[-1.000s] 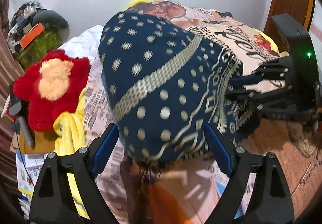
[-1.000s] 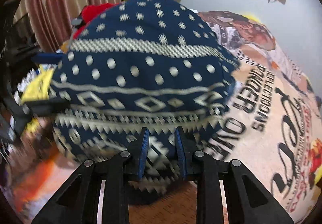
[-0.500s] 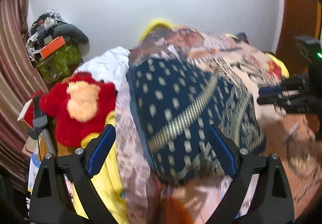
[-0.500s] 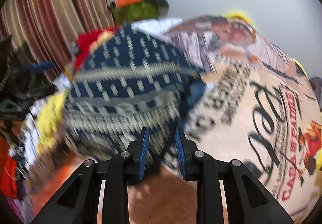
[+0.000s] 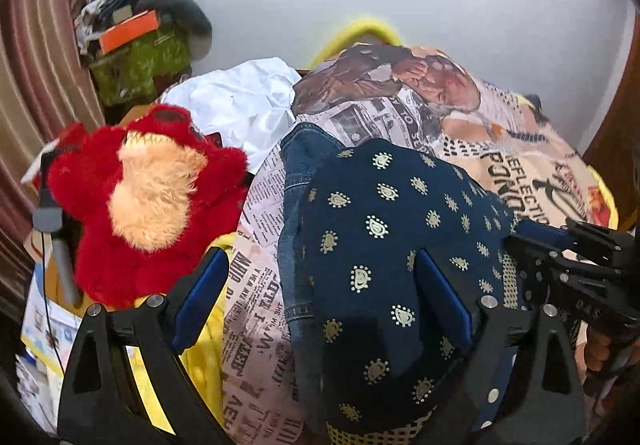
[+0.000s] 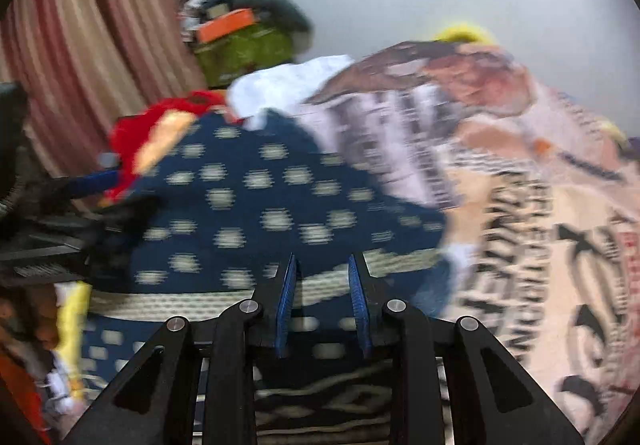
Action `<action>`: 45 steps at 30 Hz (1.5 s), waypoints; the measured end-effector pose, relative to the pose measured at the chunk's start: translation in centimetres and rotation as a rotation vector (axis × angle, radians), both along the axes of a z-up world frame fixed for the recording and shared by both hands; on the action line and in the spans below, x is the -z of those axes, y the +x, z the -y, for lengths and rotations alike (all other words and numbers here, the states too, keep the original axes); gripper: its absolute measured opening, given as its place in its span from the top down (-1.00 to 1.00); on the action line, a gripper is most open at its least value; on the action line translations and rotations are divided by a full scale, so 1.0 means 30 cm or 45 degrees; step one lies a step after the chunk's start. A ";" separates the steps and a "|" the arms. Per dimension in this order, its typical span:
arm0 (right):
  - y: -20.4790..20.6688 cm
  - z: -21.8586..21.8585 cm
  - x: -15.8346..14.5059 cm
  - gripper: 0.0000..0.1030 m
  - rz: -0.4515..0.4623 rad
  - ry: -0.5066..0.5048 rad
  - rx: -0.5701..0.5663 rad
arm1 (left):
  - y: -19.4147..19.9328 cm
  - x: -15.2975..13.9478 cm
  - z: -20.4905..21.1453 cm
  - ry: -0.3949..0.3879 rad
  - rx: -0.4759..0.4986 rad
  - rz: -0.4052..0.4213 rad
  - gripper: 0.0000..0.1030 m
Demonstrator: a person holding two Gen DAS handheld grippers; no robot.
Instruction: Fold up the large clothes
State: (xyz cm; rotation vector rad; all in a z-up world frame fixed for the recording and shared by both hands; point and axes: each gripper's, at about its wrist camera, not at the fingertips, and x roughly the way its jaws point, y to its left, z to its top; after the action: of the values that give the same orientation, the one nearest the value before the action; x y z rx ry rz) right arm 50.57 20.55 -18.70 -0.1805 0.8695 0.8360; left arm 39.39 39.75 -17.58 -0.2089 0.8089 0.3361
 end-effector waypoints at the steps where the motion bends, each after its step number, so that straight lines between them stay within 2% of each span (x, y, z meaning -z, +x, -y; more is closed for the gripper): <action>1: 0.008 0.022 -0.003 0.57 0.021 -0.024 0.025 | -0.016 -0.013 0.002 -0.011 -0.010 0.010 -0.85; 4: -0.003 0.107 -0.037 0.57 0.057 -0.042 0.048 | -0.078 -0.068 0.031 -0.027 0.011 0.071 -0.85; 9: -0.128 0.246 -0.165 0.57 0.149 0.006 0.045 | -0.216 -0.197 0.131 0.001 0.064 0.158 -0.85; 20: -0.609 0.559 -0.590 0.57 0.378 0.306 0.016 | -0.635 -0.539 0.469 0.166 0.131 0.505 -0.85; 23: -0.712 0.636 -0.656 0.57 0.395 0.397 0.018 | -0.723 -0.582 0.551 0.202 0.141 0.554 -0.85; 25: -0.748 0.658 -0.671 0.57 0.376 0.409 0.014 | -0.750 -0.585 0.584 0.211 0.149 0.553 -0.85; 28: -0.765 0.652 -0.635 0.57 0.349 0.355 0.023 | -0.743 -0.555 0.613 0.237 0.160 0.507 -0.85; 32: -0.707 0.587 -0.520 0.57 0.247 0.282 -0.015 | -0.670 -0.451 0.583 0.235 0.166 0.410 -0.85; 36: -0.583 0.447 -0.338 0.57 0.166 0.169 -0.031 | -0.546 -0.312 0.514 0.258 0.140 0.295 -0.85; 40: -0.401 0.300 -0.151 0.57 0.039 0.099 -0.020 | -0.421 -0.173 0.414 0.198 0.117 0.212 -0.85; 45: -0.206 0.227 0.026 0.57 -0.084 0.045 0.049 | -0.305 -0.023 0.326 0.154 0.096 0.121 -0.85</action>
State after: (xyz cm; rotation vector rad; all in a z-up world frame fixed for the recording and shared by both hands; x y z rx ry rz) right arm 44.39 13.75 -19.47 -0.1051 0.9166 0.8245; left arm 30.25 29.96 -16.88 -0.0806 0.6982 0.3005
